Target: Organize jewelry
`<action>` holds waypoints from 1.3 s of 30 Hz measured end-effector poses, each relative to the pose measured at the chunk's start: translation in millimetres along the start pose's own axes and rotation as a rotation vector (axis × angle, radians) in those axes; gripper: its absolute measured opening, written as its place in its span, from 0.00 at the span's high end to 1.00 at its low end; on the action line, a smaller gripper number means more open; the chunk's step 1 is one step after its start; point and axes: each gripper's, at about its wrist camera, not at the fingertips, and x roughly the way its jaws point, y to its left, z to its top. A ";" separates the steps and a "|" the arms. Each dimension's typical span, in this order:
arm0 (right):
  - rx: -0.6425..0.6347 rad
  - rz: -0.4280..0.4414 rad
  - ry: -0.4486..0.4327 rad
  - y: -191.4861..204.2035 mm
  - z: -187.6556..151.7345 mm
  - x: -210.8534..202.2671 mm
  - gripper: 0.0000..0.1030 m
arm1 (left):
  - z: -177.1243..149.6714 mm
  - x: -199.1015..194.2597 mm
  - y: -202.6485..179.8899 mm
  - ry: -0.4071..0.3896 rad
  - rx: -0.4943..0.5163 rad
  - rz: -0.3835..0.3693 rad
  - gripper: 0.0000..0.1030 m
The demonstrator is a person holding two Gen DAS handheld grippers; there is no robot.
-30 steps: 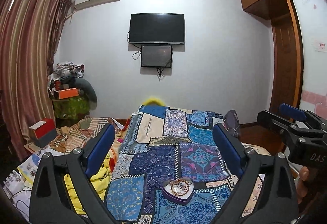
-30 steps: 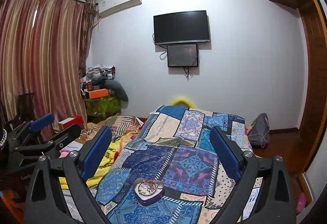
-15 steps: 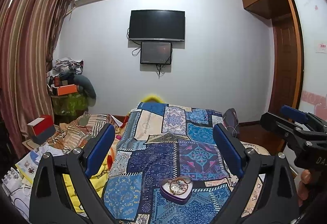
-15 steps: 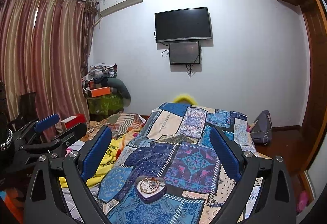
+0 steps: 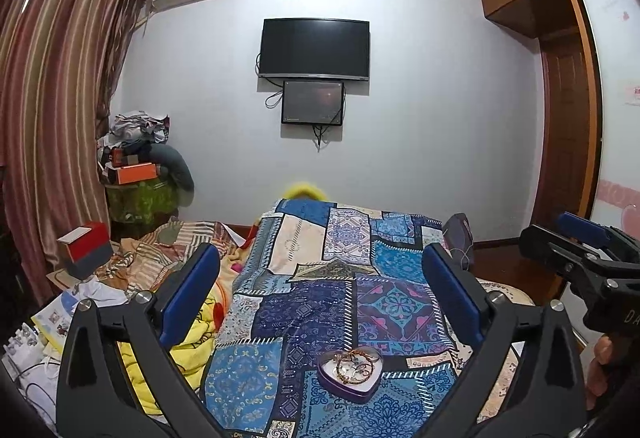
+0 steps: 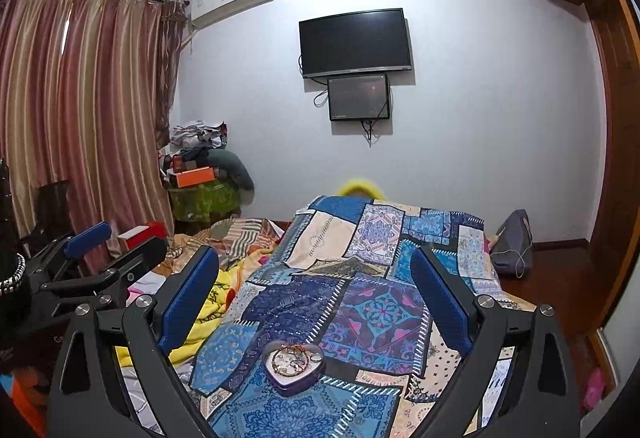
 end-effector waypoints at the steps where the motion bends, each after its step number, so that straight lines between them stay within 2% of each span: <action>1: 0.001 0.000 0.001 -0.4 0.0 0.1 0.07 | 0.1 0.3 -0.4 0.000 0.001 0.001 0.01; 39: 0.016 -0.003 0.012 -5.6 0.9 3.8 0.07 | 1.2 10.6 -3.8 0.029 0.018 -0.068 0.01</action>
